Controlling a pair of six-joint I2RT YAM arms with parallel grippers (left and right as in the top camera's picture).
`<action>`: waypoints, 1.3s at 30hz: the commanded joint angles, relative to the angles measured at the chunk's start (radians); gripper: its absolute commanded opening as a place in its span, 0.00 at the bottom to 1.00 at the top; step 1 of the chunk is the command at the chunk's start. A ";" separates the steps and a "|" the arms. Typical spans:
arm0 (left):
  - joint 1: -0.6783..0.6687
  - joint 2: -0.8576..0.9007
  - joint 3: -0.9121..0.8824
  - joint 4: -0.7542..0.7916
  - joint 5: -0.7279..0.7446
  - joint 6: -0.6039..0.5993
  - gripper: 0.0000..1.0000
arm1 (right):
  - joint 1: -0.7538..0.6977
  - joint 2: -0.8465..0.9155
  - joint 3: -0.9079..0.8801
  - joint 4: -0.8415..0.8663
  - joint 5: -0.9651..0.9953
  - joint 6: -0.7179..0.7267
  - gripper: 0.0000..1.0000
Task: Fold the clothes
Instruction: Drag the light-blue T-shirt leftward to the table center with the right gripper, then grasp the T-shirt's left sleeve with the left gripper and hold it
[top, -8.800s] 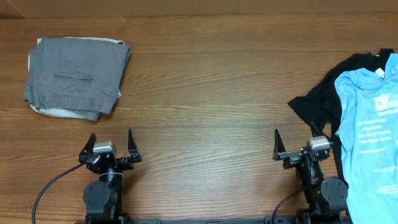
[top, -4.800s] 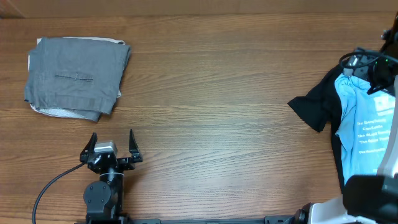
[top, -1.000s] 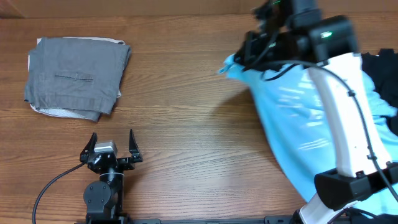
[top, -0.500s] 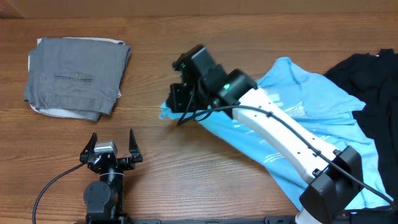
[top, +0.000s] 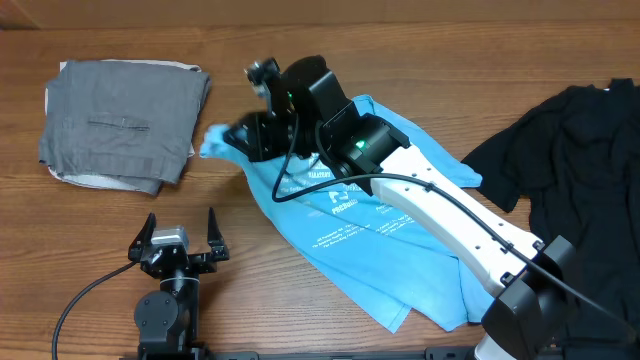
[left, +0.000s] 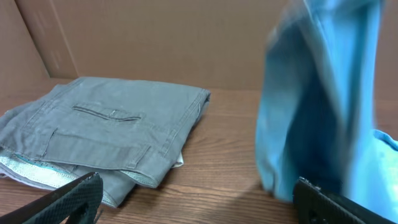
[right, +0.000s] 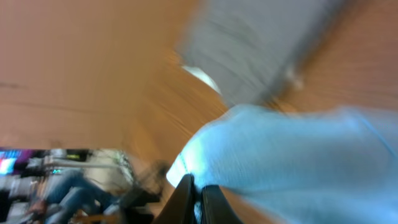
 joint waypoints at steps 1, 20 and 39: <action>-0.006 -0.009 -0.004 0.003 -0.012 -0.021 1.00 | 0.001 -0.021 0.006 -0.217 0.180 -0.002 0.07; -0.006 -0.009 -0.004 0.003 -0.012 -0.021 1.00 | 0.044 -0.020 0.000 -0.411 0.219 -0.002 0.11; -0.006 0.027 0.325 -0.146 0.381 -0.134 1.00 | 0.044 -0.020 0.000 -0.373 0.219 -0.002 0.12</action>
